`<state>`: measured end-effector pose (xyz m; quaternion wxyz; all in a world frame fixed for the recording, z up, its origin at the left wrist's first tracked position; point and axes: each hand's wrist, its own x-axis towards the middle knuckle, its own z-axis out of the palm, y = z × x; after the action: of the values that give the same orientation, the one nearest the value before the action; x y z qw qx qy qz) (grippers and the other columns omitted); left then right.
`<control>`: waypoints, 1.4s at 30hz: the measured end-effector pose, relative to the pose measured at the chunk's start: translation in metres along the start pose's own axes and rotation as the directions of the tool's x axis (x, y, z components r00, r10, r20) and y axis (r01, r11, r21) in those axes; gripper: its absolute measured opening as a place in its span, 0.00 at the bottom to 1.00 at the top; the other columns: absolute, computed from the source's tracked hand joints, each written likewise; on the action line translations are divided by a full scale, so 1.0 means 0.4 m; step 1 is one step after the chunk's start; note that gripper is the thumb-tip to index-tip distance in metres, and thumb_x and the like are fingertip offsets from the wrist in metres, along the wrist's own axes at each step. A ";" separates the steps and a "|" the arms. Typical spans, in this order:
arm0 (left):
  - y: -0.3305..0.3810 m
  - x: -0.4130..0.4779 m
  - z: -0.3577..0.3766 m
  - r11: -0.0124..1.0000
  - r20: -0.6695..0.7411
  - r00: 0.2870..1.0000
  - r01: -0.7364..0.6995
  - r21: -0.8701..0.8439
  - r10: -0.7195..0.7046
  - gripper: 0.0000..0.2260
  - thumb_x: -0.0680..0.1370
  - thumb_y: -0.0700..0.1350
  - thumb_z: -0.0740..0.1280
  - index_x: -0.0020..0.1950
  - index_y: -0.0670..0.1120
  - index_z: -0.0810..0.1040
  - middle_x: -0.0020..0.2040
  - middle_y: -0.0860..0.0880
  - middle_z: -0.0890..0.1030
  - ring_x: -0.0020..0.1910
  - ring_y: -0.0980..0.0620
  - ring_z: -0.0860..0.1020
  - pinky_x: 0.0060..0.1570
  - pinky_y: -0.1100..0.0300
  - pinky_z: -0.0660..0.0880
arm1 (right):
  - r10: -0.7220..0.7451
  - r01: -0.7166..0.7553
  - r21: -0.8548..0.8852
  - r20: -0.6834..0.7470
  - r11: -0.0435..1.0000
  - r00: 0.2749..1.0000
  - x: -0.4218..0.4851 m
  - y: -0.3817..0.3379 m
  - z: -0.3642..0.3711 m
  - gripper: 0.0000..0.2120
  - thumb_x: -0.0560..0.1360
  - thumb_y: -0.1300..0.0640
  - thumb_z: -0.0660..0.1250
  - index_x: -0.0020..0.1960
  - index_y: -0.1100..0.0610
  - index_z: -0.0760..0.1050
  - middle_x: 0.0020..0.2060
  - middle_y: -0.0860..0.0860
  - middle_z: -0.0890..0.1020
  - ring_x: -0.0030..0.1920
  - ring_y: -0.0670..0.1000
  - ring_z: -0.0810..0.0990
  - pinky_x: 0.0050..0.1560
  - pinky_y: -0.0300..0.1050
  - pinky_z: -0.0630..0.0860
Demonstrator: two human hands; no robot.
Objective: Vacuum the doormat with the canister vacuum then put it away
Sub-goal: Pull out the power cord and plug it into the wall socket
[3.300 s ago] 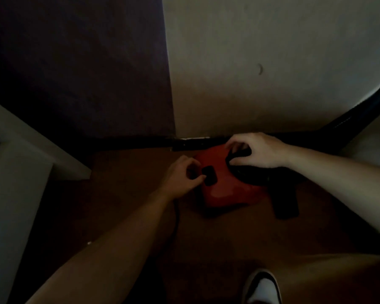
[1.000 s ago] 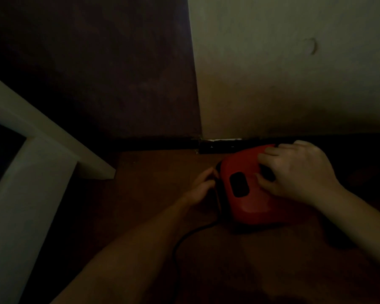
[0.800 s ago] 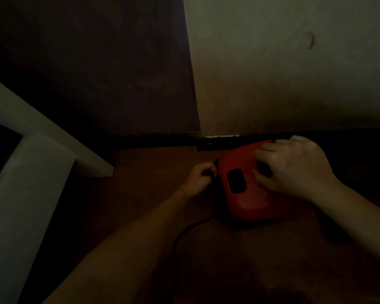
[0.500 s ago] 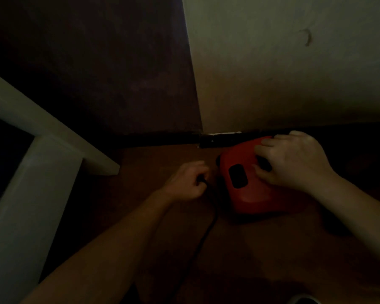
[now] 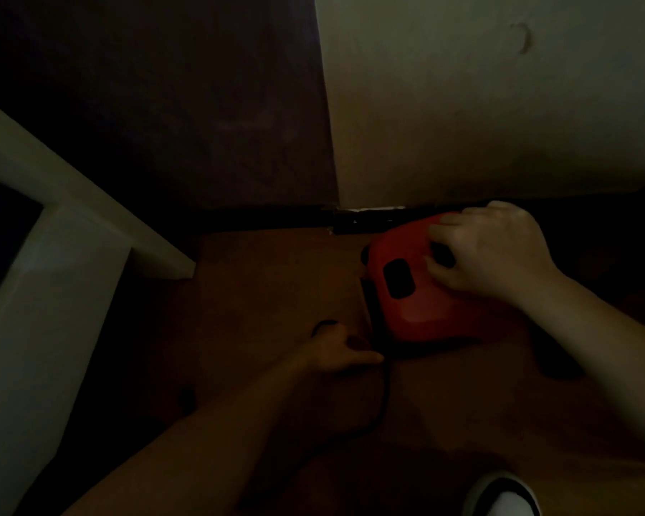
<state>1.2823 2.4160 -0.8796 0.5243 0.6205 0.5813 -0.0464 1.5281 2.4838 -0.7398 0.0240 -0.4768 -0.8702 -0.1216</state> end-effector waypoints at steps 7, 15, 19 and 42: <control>0.005 0.020 0.039 0.992 -0.036 0.999 0.037 -0.120 -0.041 0.20 0.66 0.53 0.80 0.55 0.47 0.83 0.54 0.48 0.85 0.54 0.51 0.81 0.59 0.54 0.77 | -0.003 0.004 -0.039 0.007 0.999 1.000 0.000 -0.001 -0.002 0.13 0.71 0.42 0.69 0.41 0.52 0.79 0.38 0.51 0.83 0.41 0.57 0.83 0.40 0.47 0.69; -0.020 0.028 0.021 0.917 -0.183 0.970 0.075 -0.392 -0.158 0.06 0.76 0.40 0.70 0.51 0.40 0.80 0.37 0.45 0.82 0.30 0.56 0.82 0.35 0.60 0.81 | -0.012 0.012 -0.023 0.003 1.000 1.000 0.002 0.000 0.003 0.13 0.71 0.42 0.69 0.41 0.53 0.80 0.37 0.51 0.82 0.40 0.56 0.83 0.40 0.46 0.69; 0.024 0.030 -0.035 0.758 -0.322 0.921 -0.049 -0.651 -0.217 0.09 0.80 0.31 0.61 0.55 0.42 0.74 0.41 0.48 0.78 0.30 0.58 0.77 0.29 0.68 0.74 | -0.006 0.006 -0.014 -0.011 1.000 1.000 -0.001 0.000 0.008 0.16 0.71 0.42 0.61 0.40 0.52 0.80 0.37 0.51 0.82 0.40 0.56 0.83 0.40 0.47 0.69; 0.099 -0.052 -0.031 0.998 -0.098 0.995 -0.017 0.063 0.023 0.12 0.82 0.46 0.63 0.46 0.41 0.82 0.48 0.44 0.86 0.33 0.55 0.79 0.40 0.58 0.76 | 0.004 -0.005 0.012 0.007 1.000 1.000 0.006 -0.004 0.004 0.17 0.71 0.41 0.58 0.40 0.52 0.79 0.37 0.51 0.83 0.39 0.57 0.83 0.40 0.47 0.69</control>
<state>1.2993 2.4196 -0.8367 0.4758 0.6438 0.5986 -0.0287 1.5256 2.4852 -0.7412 0.0240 -0.4791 -0.8700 -0.1144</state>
